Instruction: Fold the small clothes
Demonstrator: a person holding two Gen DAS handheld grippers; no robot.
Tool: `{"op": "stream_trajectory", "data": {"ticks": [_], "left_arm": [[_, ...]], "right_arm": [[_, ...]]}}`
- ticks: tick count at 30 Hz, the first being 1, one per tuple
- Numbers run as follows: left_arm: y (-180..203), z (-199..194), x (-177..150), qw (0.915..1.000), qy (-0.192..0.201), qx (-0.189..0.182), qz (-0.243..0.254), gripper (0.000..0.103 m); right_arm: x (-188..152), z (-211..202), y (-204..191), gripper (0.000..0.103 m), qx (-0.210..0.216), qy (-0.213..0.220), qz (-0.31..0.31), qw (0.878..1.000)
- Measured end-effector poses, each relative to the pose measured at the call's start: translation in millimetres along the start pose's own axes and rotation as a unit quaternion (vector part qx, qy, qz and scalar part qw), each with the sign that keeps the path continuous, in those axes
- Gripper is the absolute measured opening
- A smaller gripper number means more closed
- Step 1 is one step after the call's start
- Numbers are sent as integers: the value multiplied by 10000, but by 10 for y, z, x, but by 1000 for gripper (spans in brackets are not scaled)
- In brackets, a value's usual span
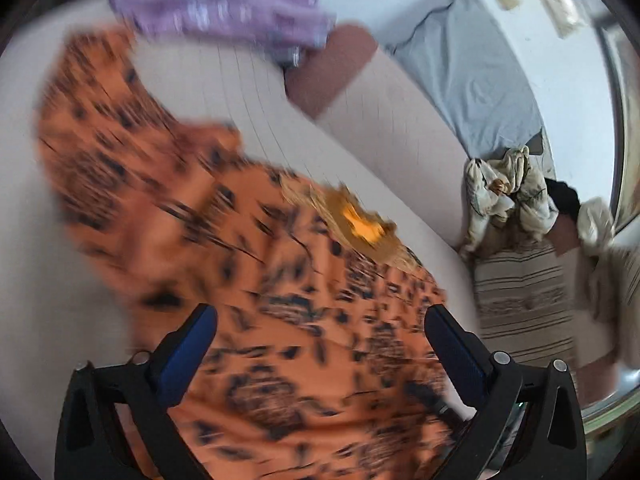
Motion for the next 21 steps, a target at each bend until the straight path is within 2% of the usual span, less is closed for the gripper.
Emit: {"op": "stream_trajectory", "data": {"ticks": [2,3,5,8,14,15,17,19,21], "left_arm": [[-70,318,6,9977,-370,6,-562,86],[-116,458,4,9953,-544,39,-800,84],[-211,615,0,9919,-647,168,-1077,83],[-232,697,-56,9909,-658,283,-1143,78],[-238,825,-86,9899,-592,442,-1211,77],[-235,834,-85,9896,-570,501,-1225,71],[-244,809,-62,9883,-481,660,-1289,66],[-253,752,-70,9888,-331,740,-1257,68],[-265,785,-108,9879,-382,735,-1311,68]], "right_arm": [[-10,-50,47,79,57,74,75,9999],[-13,-76,61,79,81,113,97,9999],[-18,-122,89,79,113,186,133,9997],[-35,-187,170,79,149,276,247,9992],[-79,-236,297,79,151,349,444,9983],[-79,-240,299,79,150,355,452,9982],[-77,-259,289,79,130,357,423,9984],[-68,-287,281,79,115,390,409,9983],[-62,-309,284,79,93,400,396,9984]]}}
Point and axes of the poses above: each gripper's, at about its wrist camera, not at the fingertips, and z roughly the way its jaws point, y to its right, x to its top, the point moved 6 cm from there along z, roughly the way its jaws point, and after that the axes turned 14 degrees about -z, right-handed, at the moved point
